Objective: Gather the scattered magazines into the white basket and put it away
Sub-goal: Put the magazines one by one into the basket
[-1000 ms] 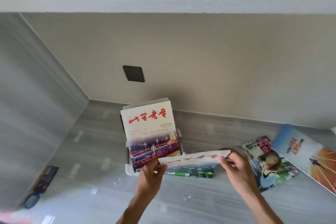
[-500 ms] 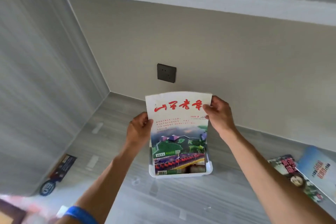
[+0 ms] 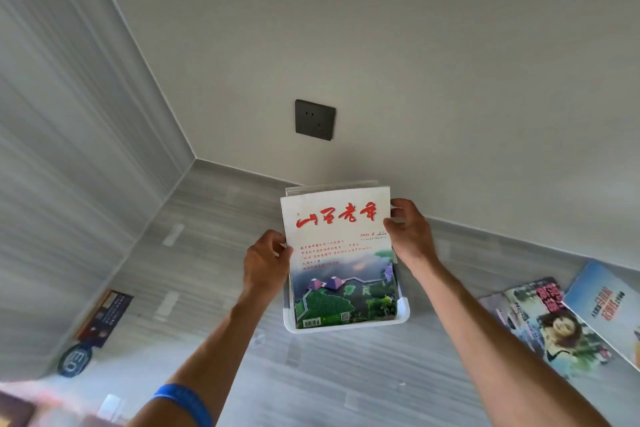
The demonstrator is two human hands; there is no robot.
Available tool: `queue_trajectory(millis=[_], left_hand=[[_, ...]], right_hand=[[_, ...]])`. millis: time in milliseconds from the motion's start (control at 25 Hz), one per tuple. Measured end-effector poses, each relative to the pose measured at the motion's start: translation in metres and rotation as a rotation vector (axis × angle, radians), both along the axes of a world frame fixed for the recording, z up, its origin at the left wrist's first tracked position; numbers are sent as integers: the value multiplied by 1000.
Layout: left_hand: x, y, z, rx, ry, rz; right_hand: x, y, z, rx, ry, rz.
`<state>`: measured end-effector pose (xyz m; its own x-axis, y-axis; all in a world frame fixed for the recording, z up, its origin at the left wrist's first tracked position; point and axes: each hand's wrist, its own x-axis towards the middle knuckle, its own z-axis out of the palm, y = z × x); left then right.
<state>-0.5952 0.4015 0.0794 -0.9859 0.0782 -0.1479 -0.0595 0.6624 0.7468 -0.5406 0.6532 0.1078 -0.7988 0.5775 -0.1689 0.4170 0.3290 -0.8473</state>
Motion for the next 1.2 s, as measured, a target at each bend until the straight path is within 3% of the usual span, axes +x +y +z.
queue_trajectory(millis=[120,200,280,400,560,680,880,1200], left_hand=[[15,3,3,24,140,98],[40,16,7,155,346,37],[73,46,12,286,395,-6],[132,110,11,295,331,-201],[195,189,-9,265,85,-473],[221,219,-22,223,-13,-467],[238,240,-46,110,-55,-418],[254,251,-68,32,-97,-313]], right_hand=[[33,1,-10,95,-87,17],[81,9,-25,105,-198,42],[142,21,-47,46,-371,-4],[221,43,-72,-22,-566,-94],[279,104,-79,22,-572,-114],[304,147,-86,142,-634,-7],[309,168,-116,530,-682,223],[299,162,-137,818,-720,392]])
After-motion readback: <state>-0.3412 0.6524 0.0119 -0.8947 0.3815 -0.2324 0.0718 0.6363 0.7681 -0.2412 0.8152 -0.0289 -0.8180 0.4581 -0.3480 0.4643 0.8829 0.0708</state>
